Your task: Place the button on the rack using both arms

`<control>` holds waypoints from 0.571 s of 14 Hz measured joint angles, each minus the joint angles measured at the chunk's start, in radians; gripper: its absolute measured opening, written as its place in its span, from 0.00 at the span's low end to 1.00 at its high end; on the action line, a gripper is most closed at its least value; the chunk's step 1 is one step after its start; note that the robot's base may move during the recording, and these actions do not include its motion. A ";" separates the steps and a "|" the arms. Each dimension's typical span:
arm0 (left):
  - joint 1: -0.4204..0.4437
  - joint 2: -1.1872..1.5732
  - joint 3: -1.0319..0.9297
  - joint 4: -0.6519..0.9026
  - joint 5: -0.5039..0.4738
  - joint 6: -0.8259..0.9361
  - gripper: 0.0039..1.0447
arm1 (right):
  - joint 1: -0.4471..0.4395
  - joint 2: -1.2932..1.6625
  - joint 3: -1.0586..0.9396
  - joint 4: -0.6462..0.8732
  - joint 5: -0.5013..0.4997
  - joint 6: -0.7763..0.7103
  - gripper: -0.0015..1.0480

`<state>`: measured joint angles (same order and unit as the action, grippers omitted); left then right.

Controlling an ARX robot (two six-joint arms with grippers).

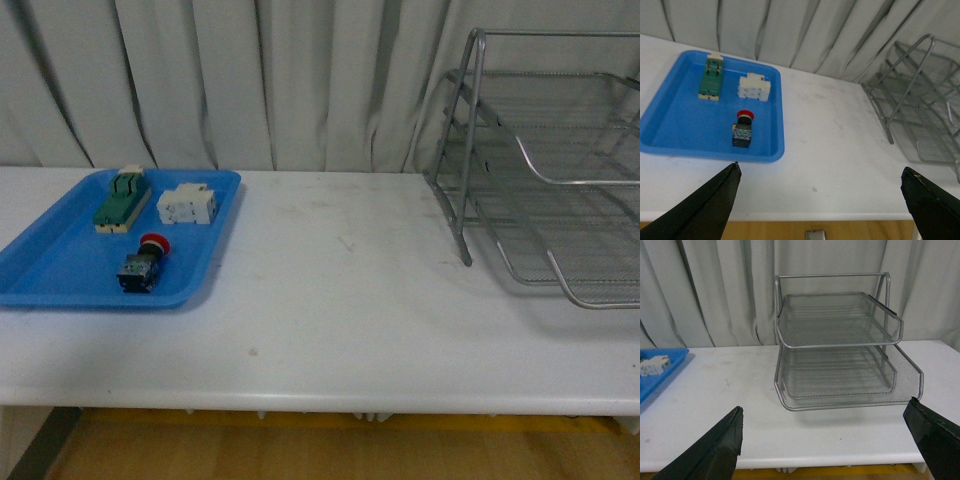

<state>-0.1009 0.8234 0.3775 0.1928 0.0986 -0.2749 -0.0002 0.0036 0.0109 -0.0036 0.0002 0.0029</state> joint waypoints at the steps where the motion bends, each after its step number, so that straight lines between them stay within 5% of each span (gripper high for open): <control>1: -0.001 0.244 0.098 0.104 -0.021 0.046 0.94 | 0.000 0.000 0.000 0.000 0.000 0.000 0.94; 8: 0.060 1.179 0.791 -0.093 -0.145 0.285 0.94 | 0.000 0.000 0.000 0.000 0.000 0.000 0.94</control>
<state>-0.0410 2.0026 1.1683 0.1001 -0.0467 0.0097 -0.0002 0.0036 0.0109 -0.0032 0.0002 0.0029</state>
